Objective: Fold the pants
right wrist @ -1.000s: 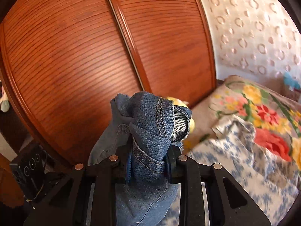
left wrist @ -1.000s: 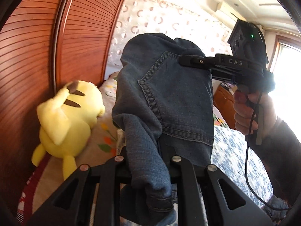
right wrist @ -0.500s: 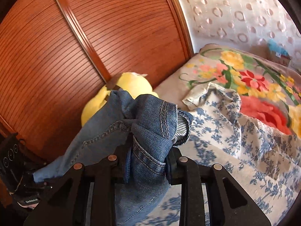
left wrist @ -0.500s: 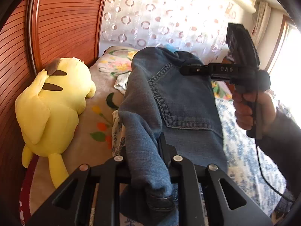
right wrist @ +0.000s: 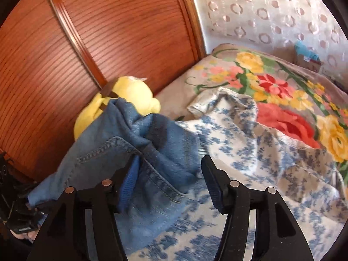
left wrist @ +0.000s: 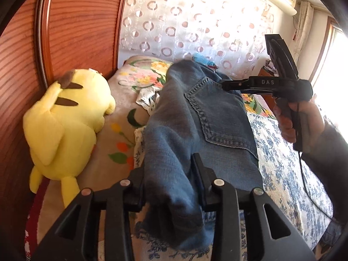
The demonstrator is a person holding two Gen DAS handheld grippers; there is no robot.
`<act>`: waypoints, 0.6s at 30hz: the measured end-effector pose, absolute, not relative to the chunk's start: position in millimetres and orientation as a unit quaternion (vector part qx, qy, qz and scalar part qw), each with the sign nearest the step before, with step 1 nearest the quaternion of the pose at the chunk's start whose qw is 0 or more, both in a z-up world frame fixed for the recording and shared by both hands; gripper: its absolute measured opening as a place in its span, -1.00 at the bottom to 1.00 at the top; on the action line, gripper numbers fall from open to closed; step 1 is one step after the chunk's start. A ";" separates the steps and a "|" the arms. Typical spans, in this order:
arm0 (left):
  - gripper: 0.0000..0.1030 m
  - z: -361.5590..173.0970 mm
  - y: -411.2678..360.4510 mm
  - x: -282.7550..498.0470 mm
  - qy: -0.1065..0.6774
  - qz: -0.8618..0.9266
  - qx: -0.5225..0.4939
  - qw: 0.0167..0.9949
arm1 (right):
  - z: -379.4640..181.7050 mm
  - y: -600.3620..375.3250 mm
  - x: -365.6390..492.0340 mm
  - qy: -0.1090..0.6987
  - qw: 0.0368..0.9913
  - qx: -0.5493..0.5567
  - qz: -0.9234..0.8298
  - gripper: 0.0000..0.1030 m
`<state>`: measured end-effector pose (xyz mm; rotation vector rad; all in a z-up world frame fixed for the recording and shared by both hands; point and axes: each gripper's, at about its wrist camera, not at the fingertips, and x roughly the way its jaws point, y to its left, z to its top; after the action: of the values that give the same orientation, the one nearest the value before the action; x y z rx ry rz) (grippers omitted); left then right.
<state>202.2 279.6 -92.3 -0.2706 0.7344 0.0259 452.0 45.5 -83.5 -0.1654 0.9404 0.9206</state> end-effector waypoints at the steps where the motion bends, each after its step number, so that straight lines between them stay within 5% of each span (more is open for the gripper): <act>1: -0.28 -90.4 280.1 199.3 0.356 0.015 -0.128 0.925 | -80.7 41.3 453.8 0.436 0.792 -0.075 0.421 0.19; 8: -0.06 -76.0 291.8 185.0 0.340 0.038 -0.122 0.932 | -51.0 24.5 427.9 0.360 0.829 -0.090 0.418 0.19; 14: -0.02 -59.3 289.4 176.0 0.310 0.053 -0.116 0.942 | -49.9 50.0 394.4 0.322 0.822 -0.128 0.452 -0.34; 18: -0.02 -60.3 277.3 184.1 0.310 0.039 -0.105 0.944 | -65.8 64.0 393.7 0.332 0.821 -0.144 0.442 -0.36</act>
<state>184.1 277.3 -60.3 -0.2137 0.6308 0.0786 393.7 64.0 -65.8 -0.3064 0.7070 0.9402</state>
